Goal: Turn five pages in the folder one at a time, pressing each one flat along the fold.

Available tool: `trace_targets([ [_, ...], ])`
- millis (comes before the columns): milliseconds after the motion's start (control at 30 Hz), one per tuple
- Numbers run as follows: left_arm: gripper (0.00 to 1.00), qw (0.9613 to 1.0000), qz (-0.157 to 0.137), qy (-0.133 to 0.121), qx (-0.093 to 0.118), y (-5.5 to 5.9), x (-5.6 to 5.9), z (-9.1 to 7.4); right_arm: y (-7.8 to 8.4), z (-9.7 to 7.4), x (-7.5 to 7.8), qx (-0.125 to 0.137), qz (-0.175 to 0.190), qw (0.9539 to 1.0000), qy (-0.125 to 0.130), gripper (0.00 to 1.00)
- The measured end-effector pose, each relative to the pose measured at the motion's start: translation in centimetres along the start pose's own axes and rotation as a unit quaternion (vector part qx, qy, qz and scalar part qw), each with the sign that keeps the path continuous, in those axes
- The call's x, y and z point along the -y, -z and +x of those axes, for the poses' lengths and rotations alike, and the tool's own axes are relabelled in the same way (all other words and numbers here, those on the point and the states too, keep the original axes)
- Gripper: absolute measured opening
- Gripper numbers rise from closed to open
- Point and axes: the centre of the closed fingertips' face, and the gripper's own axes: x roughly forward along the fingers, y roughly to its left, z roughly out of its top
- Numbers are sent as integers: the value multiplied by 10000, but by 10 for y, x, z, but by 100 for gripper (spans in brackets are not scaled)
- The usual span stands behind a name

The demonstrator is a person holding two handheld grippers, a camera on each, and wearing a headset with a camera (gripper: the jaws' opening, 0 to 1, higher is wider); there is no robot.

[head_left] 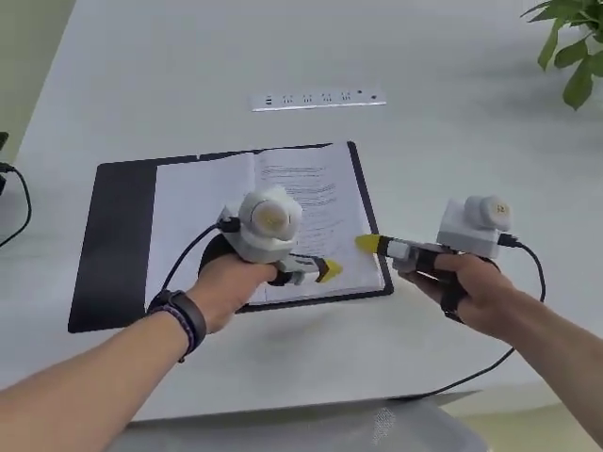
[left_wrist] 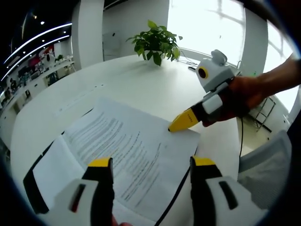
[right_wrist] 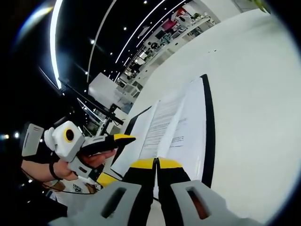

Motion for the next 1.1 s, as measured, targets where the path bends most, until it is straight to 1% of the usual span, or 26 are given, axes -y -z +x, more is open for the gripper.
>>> trace_targets([
  [67, 66, 10000, -19, -34, 13, 1, -3, -4, 0, 1, -4, -13, 93, 9999, -51, 0],
  [267, 66, 9999, -84, -133, 69, 4, -11, -17, -1, 4, -15, 4, 83, 9999, -137, 0],
  [567, 66, 9991, -198, -317, 204, 10, -24, -40, -6, 14, -38, -35, -20, 9994, -351, 0],
  [700, 66, 9984, -264, -423, 274, 13, -32, -54, -7, 19, -50, -68, -138, 9989, -435, 0],
  [733, 66, 9983, -272, -435, 282, 14, -33, -56, -8, 21, -53, -73, -156, 9988, -459, 0],
  [900, 66, 9963, -487, -607, 378, 21, -46, -72, -8, 28, -65, -100, -173, 9983, -541, 0],
  [1000, 66, 9953, -563, -667, 428, 23, -50, -79, -7, 32, -72, -127, -236, 9979, -584, 0],
  [1100, 66, 9942, -614, -736, 481, 28, -54, -86, -7, 38, -80, -94, -193, 9977, -642, 0],
])
